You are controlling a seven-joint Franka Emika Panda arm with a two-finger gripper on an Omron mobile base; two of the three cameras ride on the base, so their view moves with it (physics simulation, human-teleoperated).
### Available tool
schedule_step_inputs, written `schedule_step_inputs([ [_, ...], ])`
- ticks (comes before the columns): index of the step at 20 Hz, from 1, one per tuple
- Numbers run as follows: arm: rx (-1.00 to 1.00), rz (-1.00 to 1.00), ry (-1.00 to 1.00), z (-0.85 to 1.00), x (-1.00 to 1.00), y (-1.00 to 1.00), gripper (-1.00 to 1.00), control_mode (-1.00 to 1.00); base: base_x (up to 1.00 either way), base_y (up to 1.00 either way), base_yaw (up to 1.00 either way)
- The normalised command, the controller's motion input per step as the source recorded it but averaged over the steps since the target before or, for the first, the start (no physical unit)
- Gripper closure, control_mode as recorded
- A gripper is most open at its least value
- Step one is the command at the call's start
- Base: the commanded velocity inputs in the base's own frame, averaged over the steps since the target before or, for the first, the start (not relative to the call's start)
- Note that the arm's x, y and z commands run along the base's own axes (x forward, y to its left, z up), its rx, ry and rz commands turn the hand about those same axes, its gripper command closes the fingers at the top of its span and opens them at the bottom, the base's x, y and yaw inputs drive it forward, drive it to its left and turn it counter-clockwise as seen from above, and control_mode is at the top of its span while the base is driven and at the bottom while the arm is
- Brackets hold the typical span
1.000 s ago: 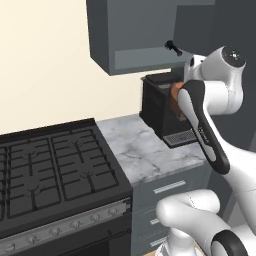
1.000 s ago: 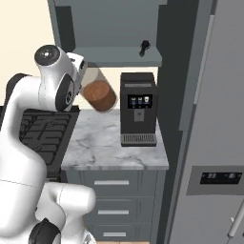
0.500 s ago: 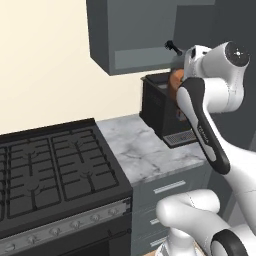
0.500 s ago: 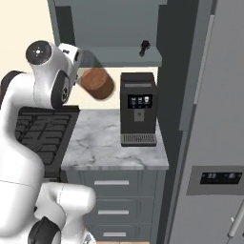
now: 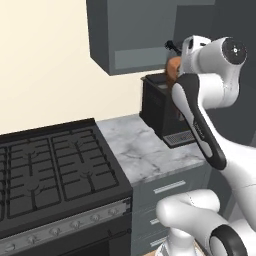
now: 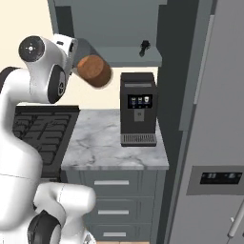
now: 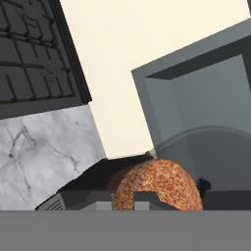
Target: Pick the jar and candle from the dining table and place them in the open cabinet. Close the cabinet after placing the objects.
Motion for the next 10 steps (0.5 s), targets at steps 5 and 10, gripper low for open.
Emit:
schedule_step_inputs([
  [5, 0.0, 0.0, -0.05, 0.39, 0.23, 0.01, 1.0, -1.0, 0.0, 0.0, 0.0],
  [10, 0.01, 0.02, -0.01, 0.24, 0.36, 0.0, 1.0, -1.0, 0.0, 0.0, 0.0],
])
